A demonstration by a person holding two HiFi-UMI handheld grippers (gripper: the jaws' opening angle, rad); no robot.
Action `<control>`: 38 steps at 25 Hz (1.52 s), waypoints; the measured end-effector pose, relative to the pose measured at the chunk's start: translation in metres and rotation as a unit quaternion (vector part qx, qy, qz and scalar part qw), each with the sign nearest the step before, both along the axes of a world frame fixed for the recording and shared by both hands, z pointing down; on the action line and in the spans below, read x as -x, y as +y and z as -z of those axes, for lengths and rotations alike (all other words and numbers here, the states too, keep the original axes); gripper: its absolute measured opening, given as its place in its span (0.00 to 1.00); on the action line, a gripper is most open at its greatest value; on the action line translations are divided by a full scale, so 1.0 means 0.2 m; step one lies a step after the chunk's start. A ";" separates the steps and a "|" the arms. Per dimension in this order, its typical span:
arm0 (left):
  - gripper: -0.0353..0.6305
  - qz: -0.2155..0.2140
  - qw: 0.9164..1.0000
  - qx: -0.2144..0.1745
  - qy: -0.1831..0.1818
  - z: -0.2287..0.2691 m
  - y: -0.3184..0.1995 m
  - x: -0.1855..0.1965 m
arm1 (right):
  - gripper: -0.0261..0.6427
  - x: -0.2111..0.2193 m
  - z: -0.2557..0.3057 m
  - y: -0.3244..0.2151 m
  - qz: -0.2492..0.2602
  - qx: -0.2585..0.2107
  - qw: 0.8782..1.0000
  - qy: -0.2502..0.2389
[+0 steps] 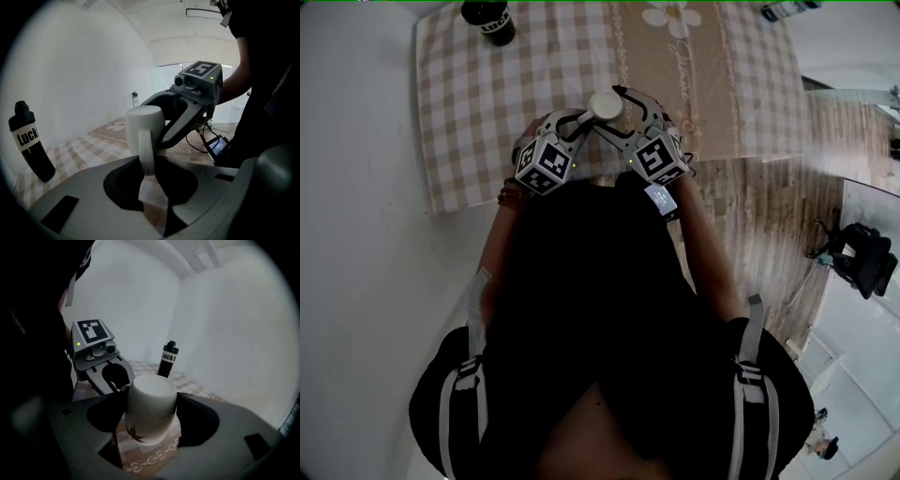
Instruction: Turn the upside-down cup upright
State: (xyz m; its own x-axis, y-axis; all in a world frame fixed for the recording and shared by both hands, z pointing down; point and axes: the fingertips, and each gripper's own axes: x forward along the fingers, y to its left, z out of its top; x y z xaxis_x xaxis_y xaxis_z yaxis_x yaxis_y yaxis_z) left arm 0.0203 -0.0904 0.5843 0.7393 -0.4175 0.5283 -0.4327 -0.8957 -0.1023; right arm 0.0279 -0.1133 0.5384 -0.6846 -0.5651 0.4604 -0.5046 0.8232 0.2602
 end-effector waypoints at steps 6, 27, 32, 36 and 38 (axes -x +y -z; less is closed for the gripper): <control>0.18 -0.006 1.000 0.010 -0.020 -0.05 0.01 0.00 | 0.57 0.00 -0.04 0.01 0.002 0.011 1.000 -0.001; 0.18 -0.023 0.997 0.052 -0.051 -0.18 0.07 -0.01 | 0.56 -0.04 -0.20 0.05 -0.003 0.062 0.998 0.007; 0.18 -0.022 0.997 0.066 -0.042 -0.18 0.08 -0.01 | 0.56 -0.04 -0.21 0.06 -0.007 0.066 0.998 0.003; 0.18 -0.019 0.997 0.069 -0.035 -0.18 0.07 -0.01 | 0.56 -0.04 -0.21 0.06 -0.006 0.066 0.998 0.001; 0.18 -0.019 0.997 0.072 -0.033 -0.18 0.07 -0.01 | 0.56 -0.04 -0.20 0.06 -0.005 0.069 0.998 0.001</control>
State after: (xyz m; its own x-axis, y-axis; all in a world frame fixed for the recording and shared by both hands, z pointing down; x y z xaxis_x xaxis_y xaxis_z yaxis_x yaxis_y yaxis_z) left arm 0.0229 -0.0763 0.6203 0.7139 -0.3073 0.6292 -0.3956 -0.9184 0.0004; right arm 0.0362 -0.1013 0.5787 -0.6783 -0.5030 0.5356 -0.5128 0.8461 0.1453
